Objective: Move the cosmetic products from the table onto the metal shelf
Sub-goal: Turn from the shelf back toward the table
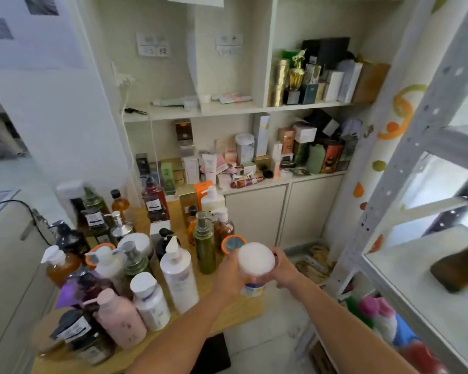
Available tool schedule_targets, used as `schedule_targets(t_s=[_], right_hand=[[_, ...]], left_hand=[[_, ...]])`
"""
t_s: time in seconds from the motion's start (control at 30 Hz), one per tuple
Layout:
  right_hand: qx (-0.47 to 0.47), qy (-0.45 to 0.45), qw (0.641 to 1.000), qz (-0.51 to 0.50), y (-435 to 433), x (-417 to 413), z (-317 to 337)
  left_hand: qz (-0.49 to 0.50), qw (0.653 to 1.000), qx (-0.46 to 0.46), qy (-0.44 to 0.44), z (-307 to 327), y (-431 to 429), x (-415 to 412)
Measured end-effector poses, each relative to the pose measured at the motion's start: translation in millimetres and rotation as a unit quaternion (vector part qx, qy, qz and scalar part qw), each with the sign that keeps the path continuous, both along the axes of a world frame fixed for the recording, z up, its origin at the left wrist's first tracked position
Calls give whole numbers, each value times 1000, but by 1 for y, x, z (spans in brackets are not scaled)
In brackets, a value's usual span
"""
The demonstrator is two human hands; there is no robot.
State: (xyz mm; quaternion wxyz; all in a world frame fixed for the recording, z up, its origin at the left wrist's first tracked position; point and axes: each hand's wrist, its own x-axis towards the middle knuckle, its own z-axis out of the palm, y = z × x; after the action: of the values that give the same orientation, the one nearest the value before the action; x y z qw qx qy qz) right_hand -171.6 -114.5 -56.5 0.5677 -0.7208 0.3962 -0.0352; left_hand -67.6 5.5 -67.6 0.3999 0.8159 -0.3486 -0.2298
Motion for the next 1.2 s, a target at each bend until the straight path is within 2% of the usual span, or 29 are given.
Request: schedule_targets(t_s=[0.13, 0.23, 0.3, 0.5, 0.63, 0.7, 0.93, 1.2], right_hand=[[-3, -54, 991, -125, -22, -51, 16], [-62, -53, 979, -188, -41, -99, 30], [-64, -54, 968, -238, -49, -132, 37], [-17, -109, 911, -397, -74, -214, 44], [37, -158, 900, -405, -86, -231, 41], [33, -162, 896, -413, -95, -231, 46], [-113, -133, 901, -396, -131, -243, 66], [-228, -51, 871, -431, -122, -265, 34]], left_hand=[[-82, 996, -30, -6, 22, -47, -29], [-156, 987, -38, -8, 35, -87, -62], [-205, 978, -39, 5, 42, -112, -89], [-325, 944, -42, 38, 58, -168, -163], [-344, 938, -33, 15, 71, -195, -176], [-348, 936, -45, 21, 77, -204, -174], [-356, 925, -96, 87, 94, -226, -180], [-454, 888, 14, 69, 85, -244, -201]])
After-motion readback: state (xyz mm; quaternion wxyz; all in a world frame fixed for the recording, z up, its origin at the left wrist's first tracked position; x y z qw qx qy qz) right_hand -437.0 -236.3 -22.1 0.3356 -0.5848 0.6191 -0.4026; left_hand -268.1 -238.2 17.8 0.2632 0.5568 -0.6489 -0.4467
